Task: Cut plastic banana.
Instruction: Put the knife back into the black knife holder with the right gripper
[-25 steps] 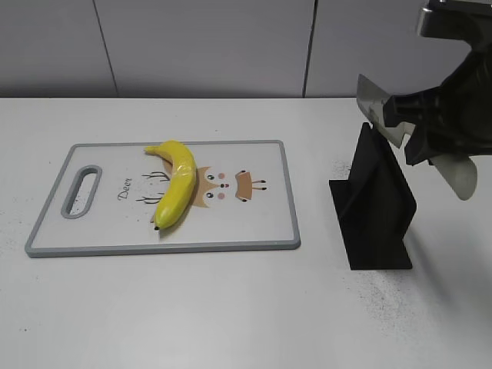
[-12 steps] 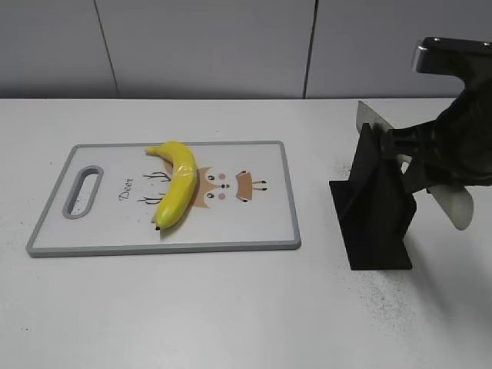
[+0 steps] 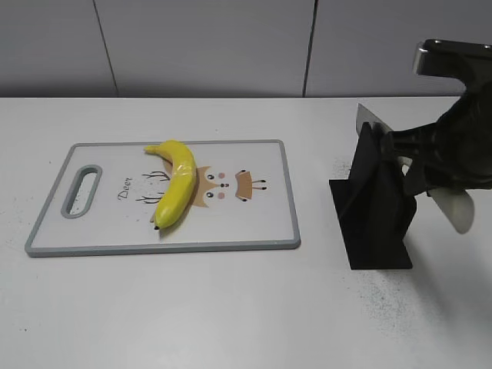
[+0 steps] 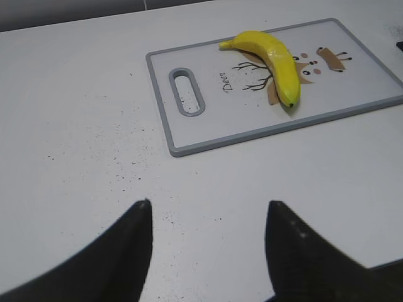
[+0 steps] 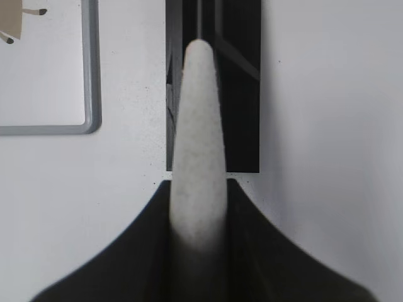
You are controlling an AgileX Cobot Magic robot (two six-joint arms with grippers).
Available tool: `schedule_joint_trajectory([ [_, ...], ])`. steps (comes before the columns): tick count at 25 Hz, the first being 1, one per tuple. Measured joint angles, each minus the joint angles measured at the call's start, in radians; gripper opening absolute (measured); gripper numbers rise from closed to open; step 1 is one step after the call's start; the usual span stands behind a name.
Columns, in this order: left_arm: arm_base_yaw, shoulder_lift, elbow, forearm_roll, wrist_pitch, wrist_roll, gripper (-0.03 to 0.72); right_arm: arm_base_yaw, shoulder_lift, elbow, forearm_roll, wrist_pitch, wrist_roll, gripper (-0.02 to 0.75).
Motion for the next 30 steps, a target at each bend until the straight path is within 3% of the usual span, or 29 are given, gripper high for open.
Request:
schedule_joint_trajectory([
  [6,0.017,0.000,0.000,-0.002,0.000,0.000,0.518,0.000,0.000,0.001,0.008,0.011,0.000,0.160],
  [12,0.166,0.000,0.000,-0.002,0.000,0.000,0.514,0.000,0.000,0.032,0.008,-0.010,0.001,0.160],
  [16,0.228,0.000,0.000,-0.002,0.000,0.000,0.514,0.000,0.000,0.075,0.011,-0.044,0.003,0.160],
  [26,0.242,0.000,0.000,-0.003,0.000,0.000,0.499,0.000,0.000,0.101,0.024,-0.080,0.022,0.162],
  [28,0.242,0.000,0.000,-0.003,0.000,0.000,0.484,0.000,0.000,0.103,0.026,-0.081,0.028,0.213],
  [30,0.242,0.000,0.000,-0.003,0.000,0.000,0.474,0.000,0.000,0.104,0.026,-0.080,0.033,0.322],
])
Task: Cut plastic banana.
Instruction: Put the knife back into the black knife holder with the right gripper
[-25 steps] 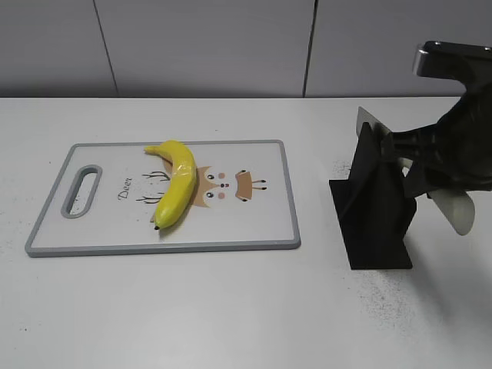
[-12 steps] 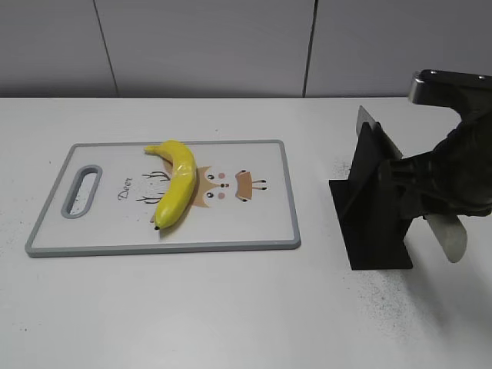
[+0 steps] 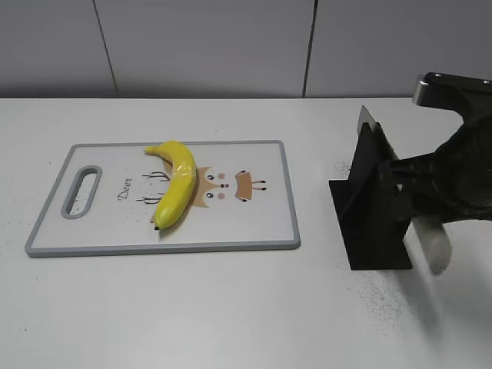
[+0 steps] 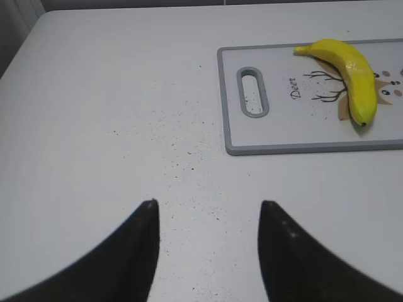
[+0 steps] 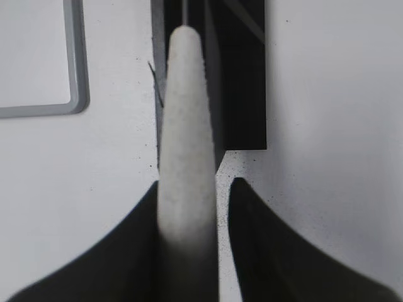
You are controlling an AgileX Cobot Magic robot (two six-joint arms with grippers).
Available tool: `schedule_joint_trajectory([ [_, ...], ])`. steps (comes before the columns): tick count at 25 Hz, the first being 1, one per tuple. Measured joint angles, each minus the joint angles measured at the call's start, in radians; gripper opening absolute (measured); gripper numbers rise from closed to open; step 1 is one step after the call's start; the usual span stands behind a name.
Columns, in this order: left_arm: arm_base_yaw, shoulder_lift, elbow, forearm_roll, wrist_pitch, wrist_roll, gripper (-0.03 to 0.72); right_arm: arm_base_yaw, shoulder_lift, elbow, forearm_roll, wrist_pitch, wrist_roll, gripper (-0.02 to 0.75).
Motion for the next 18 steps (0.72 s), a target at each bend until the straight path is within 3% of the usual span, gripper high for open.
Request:
schedule_joint_trajectory([
  [3,0.000,0.000,0.000,0.000,0.000,0.000,0.469,0.000,-0.002,0.001,0.007,-0.005,0.000,0.515],
  [5,0.000,0.000,0.000,0.000,0.000,0.000,0.468,0.000,-0.004,0.001,0.016,-0.018,0.000,0.600],
  [12,0.000,0.000,0.000,0.000,0.000,0.000,0.423,0.000,-0.082,0.001,0.014,-0.090,-0.017,0.638],
  [18,0.000,0.000,0.000,0.000,0.000,0.000,0.406,0.000,-0.263,0.002,0.009,-0.111,-0.254,0.633],
])
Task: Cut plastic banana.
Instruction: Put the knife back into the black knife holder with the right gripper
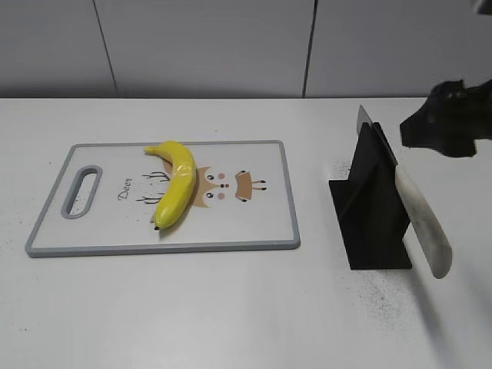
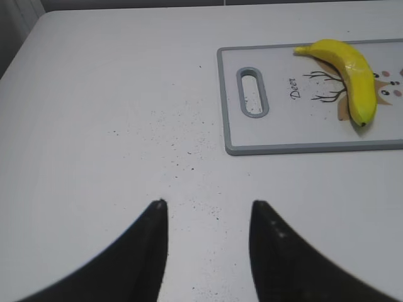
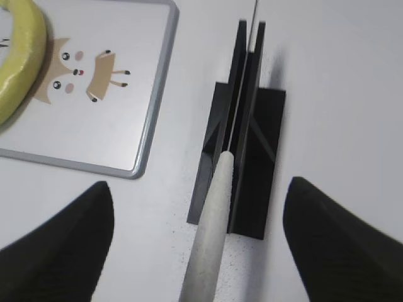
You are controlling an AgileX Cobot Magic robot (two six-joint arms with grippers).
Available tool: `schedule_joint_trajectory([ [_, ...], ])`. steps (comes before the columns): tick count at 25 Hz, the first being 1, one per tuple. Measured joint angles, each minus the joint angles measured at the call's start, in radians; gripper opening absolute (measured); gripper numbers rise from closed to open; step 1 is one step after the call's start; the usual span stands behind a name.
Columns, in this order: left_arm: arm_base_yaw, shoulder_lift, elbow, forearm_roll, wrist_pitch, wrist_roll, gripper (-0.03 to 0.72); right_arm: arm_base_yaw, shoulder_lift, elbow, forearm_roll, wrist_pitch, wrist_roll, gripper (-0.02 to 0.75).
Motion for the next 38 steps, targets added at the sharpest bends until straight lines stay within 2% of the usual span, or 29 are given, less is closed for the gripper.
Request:
schedule_joint_trajectory([
  [6,0.000,0.000,0.000,0.000,0.000,0.000,0.363,0.000,-0.187,0.020,-0.001,0.099,-0.160,0.619],
  [10,-0.002,0.000,0.000,0.000,0.000,0.000,0.337,0.000,-0.314,0.108,-0.001,0.136,-0.201,0.609],
  [15,-0.029,0.000,0.000,0.000,0.000,0.000,0.294,0.000,-0.496,0.224,0.000,0.200,-0.212,0.585],
  [20,-0.064,0.000,0.000,0.000,0.000,0.000,0.261,0.000,-0.660,0.258,0.001,0.310,-0.221,0.582],
  [29,-0.066,0.000,0.000,0.000,0.000,0.000,0.234,0.000,-0.871,0.289,0.009,0.460,-0.232,0.582],
  [38,-0.066,0.000,0.000,0.000,0.000,0.000,0.231,0.000,-1.001,0.309,0.009,0.495,-0.233,0.579],
])
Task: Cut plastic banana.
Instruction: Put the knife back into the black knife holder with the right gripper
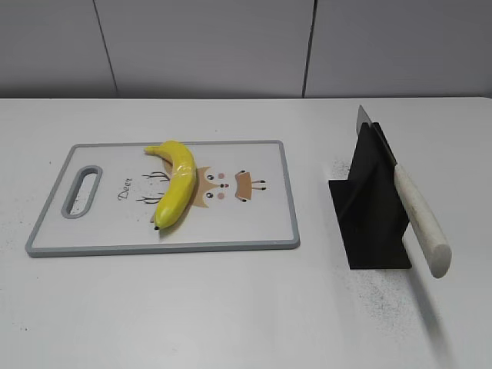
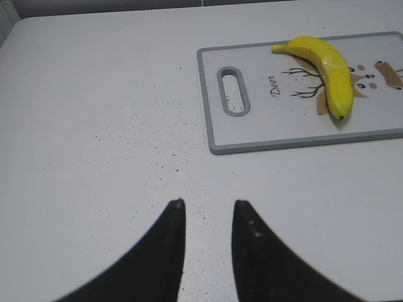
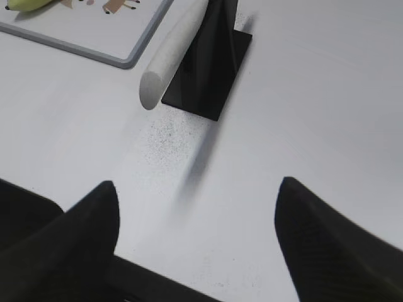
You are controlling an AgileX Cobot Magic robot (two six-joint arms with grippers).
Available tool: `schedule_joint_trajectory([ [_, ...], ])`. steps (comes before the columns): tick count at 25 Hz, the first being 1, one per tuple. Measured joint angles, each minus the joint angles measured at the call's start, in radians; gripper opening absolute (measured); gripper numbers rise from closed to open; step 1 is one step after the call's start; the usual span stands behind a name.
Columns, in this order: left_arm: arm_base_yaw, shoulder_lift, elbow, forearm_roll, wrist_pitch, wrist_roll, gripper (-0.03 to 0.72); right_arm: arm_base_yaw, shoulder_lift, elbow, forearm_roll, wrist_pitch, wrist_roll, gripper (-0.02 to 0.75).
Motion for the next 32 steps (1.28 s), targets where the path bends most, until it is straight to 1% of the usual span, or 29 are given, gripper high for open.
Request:
schedule_joint_trajectory([
  [10,0.000,0.000,0.000,0.000,0.000,0.000,0.231,0.000,-0.153,0.004,0.000,0.001,0.000,0.573],
  [15,0.000,0.000,0.000,-0.001,0.000,0.000,0.233,-0.009,-0.164,0.005,0.000,0.001,-0.001,0.572],
  [18,0.000,0.000,0.000,-0.001,0.000,0.000,0.233,-0.061,-0.164,0.005,0.000,0.001,-0.001,0.572],
  [24,0.000,0.000,0.000,-0.001,0.000,0.000,0.233,-0.253,-0.165,0.005,0.000,0.001,-0.001,0.572],
  [26,0.000,0.000,0.000,-0.001,0.000,0.000,0.233,-0.301,-0.165,0.005,0.000,0.001,-0.001,0.572],
  [29,0.000,0.000,0.000,-0.001,0.000,0.000,0.233,-0.342,-0.165,0.005,0.000,0.001,-0.001,0.572],
  [32,0.000,0.000,0.000,-0.001,0.000,0.000,0.233,-0.347,-0.165,0.005,0.000,0.001,-0.001,0.572],
])
